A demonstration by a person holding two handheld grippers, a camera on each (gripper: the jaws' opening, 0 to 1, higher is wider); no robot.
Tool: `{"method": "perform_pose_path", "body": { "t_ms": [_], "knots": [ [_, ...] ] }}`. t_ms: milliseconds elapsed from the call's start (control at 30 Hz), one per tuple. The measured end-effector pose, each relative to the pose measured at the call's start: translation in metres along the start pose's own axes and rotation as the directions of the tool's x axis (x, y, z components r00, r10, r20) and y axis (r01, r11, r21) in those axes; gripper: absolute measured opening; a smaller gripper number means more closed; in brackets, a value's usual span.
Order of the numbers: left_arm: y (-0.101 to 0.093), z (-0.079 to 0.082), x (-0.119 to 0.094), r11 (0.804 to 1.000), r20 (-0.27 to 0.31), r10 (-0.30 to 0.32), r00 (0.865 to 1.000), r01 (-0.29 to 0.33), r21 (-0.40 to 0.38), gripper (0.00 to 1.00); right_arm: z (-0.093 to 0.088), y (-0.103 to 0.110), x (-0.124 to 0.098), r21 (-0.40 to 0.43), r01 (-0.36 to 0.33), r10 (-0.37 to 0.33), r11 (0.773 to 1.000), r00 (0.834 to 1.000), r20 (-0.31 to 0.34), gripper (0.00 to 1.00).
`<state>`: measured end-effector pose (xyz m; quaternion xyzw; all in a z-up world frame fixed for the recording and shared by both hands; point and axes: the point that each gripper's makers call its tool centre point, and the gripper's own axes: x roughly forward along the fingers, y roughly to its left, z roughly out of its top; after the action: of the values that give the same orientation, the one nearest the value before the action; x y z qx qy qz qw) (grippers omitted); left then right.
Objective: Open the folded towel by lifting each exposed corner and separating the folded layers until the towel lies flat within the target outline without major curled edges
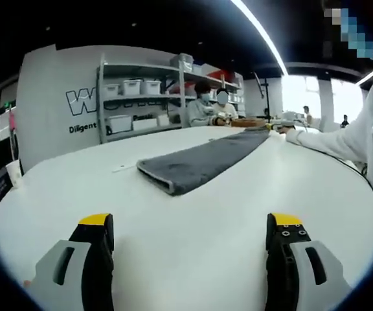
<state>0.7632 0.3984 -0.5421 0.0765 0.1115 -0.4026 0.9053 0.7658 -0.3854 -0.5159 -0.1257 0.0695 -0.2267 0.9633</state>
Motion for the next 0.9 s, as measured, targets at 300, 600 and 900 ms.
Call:
{"method": "perform_pose_path", "body": {
  "t_ms": [300,600,900],
  "knots": [
    [0.002,-0.001,-0.003,1.000,0.007,0.027,1.000,-0.027,-0.005,0.96,-0.014,-0.011,0.002,0.055,0.027,-0.024,0.998,0.999,-0.041,0.00],
    [-0.009,-0.003,-0.002,0.999,0.004,-0.019,1.000,0.019,-0.038,0.96,-0.017,-0.015,-0.008,0.034,0.043,-0.041,0.998,0.997,-0.068,0.12],
    [-0.017,0.002,-0.004,0.998,0.011,-0.036,0.999,0.037,-0.046,0.98,-0.004,-0.008,-0.039,0.083,0.032,-0.033,0.996,0.999,0.008,0.35]
  ]
}}
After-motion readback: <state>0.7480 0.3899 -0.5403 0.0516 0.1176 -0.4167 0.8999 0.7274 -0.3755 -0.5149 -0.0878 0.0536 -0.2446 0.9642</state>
